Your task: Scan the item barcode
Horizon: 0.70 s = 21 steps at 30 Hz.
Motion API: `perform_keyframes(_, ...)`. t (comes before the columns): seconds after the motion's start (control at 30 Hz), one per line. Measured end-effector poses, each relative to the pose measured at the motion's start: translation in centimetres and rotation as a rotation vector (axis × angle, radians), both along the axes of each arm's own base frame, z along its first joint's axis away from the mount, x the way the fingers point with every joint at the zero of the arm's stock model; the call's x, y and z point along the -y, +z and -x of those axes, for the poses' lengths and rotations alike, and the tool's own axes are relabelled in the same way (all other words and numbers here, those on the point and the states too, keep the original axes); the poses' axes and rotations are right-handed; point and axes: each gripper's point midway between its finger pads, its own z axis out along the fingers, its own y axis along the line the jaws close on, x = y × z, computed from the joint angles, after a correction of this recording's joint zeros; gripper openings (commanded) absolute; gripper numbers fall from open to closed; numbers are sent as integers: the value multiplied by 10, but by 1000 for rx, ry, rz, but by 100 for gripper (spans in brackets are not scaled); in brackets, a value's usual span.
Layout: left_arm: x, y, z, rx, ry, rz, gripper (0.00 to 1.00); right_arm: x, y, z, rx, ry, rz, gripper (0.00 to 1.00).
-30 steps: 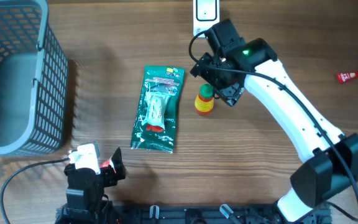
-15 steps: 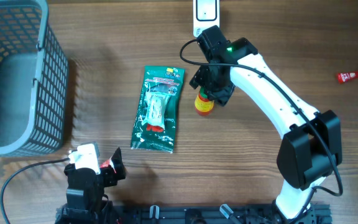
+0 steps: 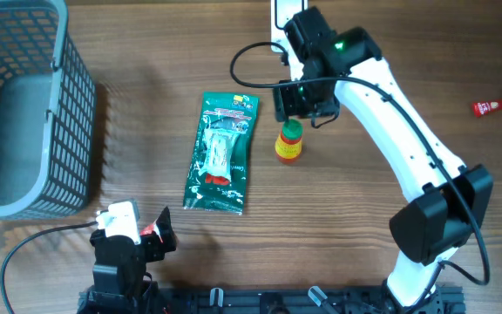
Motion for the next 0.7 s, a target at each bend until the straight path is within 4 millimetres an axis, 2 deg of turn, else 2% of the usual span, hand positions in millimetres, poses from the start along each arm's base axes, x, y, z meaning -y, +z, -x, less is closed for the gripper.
perform_keyframes(0.03, 0, 0, 0, 0, 0, 0, 100, 0, 1, -1, 2, -4, -2, 100)
perform_keyframes(0.1, 0, 0, 0, 0, 0, 0, 100, 0, 1, 0, -12, -54, -8, 99)
perform_keyframes(0.23, 0, 0, 0, 0, 0, 0, 100, 2, 0, 4, -89, -312, -30, 96)
perform_keyframes(0.33, 0, 0, 0, 0, 0, 0, 100, 2, -2, 5, -123, -445, -43, 86)
perform_keyframes(0.47, 0, 0, 0, 0, 0, 0, 100, 6, -23, 12, -199, -579, -16, 80)
perform_keyframes(0.6, 0, 0, 0, 0, 0, 0, 100, 8, -61, 20, -282, -631, 51, 56)
perform_keyframes(0.7, 0, 0, 0, -1, 0, 0, 100, 6, -67, 23, -311, -644, 52, 46)
